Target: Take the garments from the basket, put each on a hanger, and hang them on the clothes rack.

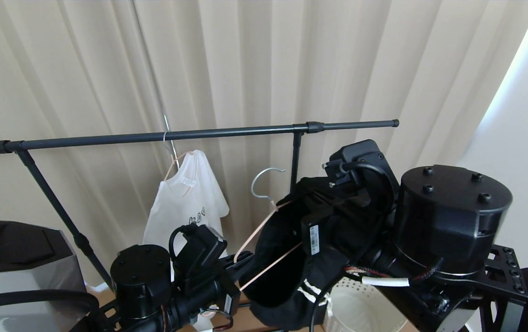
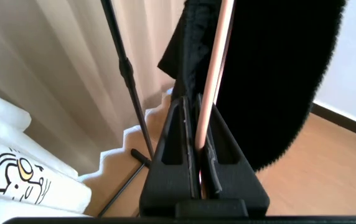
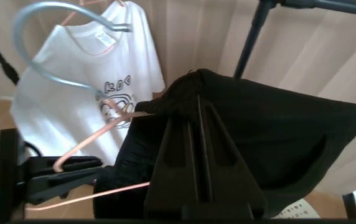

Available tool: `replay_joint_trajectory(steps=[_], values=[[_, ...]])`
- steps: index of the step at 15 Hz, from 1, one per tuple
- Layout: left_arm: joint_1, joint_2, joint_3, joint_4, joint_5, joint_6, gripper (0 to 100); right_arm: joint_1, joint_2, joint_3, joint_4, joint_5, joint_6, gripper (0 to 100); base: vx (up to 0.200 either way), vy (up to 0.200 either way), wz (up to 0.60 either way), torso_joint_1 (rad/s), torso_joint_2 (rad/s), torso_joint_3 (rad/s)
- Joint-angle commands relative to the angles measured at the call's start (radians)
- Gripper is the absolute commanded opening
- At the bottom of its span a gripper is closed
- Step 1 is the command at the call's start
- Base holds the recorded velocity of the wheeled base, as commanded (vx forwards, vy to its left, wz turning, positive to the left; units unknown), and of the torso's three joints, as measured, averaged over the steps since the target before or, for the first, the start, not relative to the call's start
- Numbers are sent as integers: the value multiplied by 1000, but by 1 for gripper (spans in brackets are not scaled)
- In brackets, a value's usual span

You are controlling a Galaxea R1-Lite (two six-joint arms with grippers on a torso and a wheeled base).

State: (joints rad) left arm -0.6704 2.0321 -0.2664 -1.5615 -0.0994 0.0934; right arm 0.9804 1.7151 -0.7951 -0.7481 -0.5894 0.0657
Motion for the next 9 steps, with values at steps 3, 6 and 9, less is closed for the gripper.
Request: replay_joint_trajectory(steps=[3, 6, 9], values=[[0, 2, 3, -9, 0, 0, 0, 32, 8, -7, -7, 0, 20, 0, 0, 0, 0, 0, 0, 0], [0, 7, 12, -9, 0, 0, 0, 24, 4, -10, -8, 0, 25, 0, 0, 0, 0, 0, 0, 0], [0, 8, 12, -9, 0, 2, 0, 7, 1, -21, -10, -12, 25, 100, 0, 0, 0, 0, 0, 0]])
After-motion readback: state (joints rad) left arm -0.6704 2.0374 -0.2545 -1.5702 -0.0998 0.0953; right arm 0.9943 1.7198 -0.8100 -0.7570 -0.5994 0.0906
